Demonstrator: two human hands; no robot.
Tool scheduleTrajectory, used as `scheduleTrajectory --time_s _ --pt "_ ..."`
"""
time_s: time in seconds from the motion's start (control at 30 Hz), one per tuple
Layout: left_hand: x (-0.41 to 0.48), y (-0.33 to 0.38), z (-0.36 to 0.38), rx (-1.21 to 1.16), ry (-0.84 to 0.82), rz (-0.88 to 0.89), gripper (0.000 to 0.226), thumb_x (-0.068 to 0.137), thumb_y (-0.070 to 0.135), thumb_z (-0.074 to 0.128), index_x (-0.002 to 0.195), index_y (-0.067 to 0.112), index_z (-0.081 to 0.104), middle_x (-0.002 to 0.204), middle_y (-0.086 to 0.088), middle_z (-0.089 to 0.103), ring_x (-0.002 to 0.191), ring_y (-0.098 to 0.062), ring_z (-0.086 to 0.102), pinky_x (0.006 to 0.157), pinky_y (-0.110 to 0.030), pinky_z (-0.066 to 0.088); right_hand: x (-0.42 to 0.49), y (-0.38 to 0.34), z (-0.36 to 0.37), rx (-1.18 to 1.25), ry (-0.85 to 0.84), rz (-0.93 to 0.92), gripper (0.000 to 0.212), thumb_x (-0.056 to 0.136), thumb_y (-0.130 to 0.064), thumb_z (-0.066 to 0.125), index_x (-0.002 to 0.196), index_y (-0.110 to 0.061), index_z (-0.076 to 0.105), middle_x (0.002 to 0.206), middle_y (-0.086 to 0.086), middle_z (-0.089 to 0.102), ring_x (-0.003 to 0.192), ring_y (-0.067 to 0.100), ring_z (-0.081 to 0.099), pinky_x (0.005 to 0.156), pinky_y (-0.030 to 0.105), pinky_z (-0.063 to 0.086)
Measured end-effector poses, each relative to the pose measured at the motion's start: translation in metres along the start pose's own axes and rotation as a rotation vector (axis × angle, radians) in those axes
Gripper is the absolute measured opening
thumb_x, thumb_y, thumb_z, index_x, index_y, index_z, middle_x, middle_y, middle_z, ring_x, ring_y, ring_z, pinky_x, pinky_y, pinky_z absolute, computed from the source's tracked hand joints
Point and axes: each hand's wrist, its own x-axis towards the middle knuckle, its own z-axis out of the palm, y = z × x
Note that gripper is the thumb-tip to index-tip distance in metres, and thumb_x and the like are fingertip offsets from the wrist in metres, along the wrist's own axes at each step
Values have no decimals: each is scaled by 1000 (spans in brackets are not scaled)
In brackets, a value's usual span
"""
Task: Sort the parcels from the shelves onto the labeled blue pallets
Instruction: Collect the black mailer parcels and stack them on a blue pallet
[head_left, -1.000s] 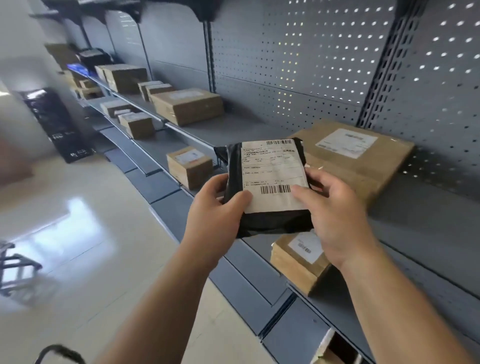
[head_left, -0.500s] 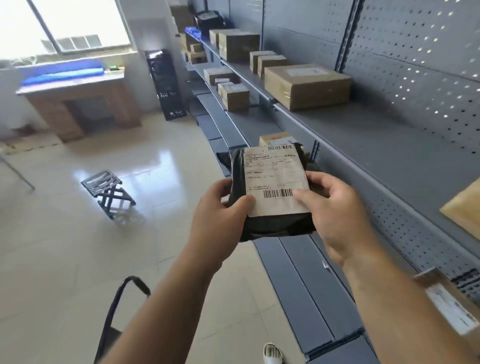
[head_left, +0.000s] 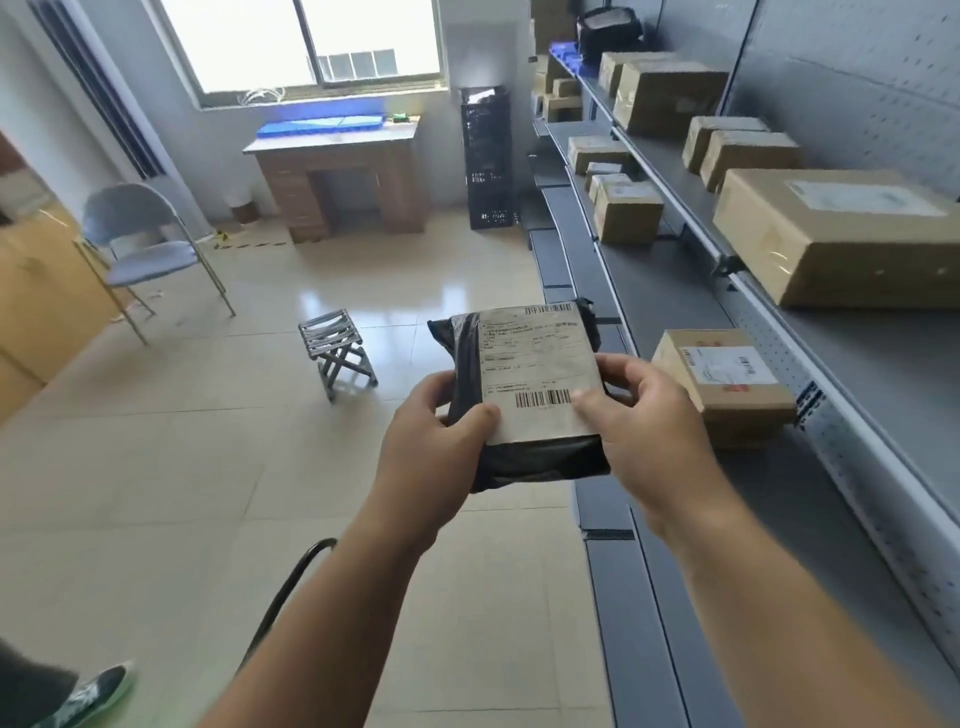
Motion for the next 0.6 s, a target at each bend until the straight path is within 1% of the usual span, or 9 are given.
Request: scheduleTrajectory --time_s 0.17,0.3,0.37,0.5,0.6 --pt "71 -5 -12 -37 46 -21 28 94 9 62 116 25 70 101 7 78 88 -27 77 57 -35 59 73 5 40 0 -64 18 21 94 -15 66 104 -33 65 101 -11 75 91 9 75 74 32 64" --pt "147 -5 -27 -56 51 -13 27 94 8 62 116 23 71 99 8 78 85 -26 77 55 -33 58 138 2 77 5 -97 30 20 96 -14 66 106 -31 65 102 -8 76 90 13 76 73 34 64" --pt "189 0 -36 -42 38 4 27 94 10 63 117 23 71 99 9 78 87 -24 77 58 -36 60 174 -3 97 19 -90 41 20 96 -12 65 108 -29 66 104 -6 76 92 15 76 73 35 65" --pt "272 12 -54 -20 1 16 29 94 12 64 119 25 69 103 5 79 89 -20 78 64 -39 63 242 -11 137 36 -52 56 19 95 -11 66 106 -27 68 104 -6 77 92 16 76 76 38 64" --pt "327 15 -59 -19 -15 7 28 94 12 65 118 27 69 100 6 79 87 -20 77 61 -37 62 286 -9 163 69 -17 82 19 96 -9 66 103 -27 68 100 -7 78 91 17 77 76 41 64"
